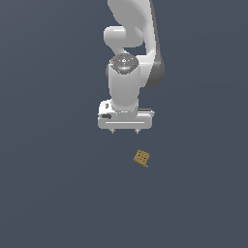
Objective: Pick up the object and move it to a goal position.
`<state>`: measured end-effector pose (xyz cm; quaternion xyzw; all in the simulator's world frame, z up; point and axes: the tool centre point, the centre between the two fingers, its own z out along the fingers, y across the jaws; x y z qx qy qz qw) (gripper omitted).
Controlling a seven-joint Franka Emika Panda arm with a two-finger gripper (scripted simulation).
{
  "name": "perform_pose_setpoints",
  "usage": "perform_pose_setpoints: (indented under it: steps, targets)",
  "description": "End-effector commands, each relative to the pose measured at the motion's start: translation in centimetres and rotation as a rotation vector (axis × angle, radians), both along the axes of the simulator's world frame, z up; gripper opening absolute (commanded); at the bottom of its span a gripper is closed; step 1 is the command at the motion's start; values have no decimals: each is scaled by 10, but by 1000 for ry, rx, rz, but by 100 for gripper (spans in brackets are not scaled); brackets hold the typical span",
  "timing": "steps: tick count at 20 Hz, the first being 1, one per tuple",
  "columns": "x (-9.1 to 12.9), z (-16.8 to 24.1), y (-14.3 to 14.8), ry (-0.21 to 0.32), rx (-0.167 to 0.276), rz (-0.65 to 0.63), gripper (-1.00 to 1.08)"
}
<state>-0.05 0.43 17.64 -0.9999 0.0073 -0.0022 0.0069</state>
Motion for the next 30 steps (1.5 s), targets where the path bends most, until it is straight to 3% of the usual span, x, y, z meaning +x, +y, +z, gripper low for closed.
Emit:
perform_pose_setpoints:
  steps: [1, 10, 18, 30]
  targets:
    - [0, 0, 0, 0, 0, 0, 100]
    - [-8, -16, 8, 37, -24, 18, 100]
    - [-6, -18, 9, 36, -24, 42, 100]
    - [9, -39, 25, 32, -31, 281, 100]
